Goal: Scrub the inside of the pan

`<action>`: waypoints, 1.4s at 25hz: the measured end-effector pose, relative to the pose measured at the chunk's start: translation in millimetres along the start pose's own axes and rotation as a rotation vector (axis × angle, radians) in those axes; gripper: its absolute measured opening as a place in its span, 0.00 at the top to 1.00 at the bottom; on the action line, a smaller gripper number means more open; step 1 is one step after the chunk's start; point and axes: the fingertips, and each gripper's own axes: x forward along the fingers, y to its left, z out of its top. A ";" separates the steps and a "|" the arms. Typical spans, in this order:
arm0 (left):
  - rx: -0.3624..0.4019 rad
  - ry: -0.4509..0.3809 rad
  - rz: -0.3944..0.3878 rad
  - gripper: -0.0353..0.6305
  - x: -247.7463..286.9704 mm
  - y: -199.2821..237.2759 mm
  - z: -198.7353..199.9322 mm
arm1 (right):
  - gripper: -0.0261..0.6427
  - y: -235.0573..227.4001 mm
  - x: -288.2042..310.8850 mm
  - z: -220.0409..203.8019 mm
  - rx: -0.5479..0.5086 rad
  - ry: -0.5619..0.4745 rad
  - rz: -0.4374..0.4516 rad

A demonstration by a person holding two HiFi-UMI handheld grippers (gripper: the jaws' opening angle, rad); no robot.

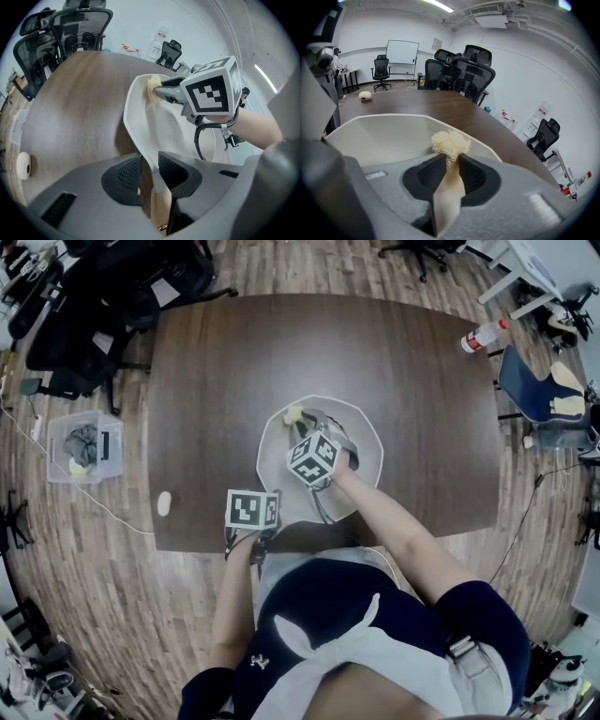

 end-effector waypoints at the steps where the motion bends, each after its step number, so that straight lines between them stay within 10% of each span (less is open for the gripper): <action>1: -0.001 0.000 0.000 0.81 0.2 -0.1 -0.5 | 0.84 -2.3 -0.2 -1.9 0.005 0.004 -0.006; 35: -0.008 -0.031 0.019 0.81 2.4 -0.6 -4.2 | 0.84 -53.0 -22.9 -52.1 -0.036 0.264 -0.194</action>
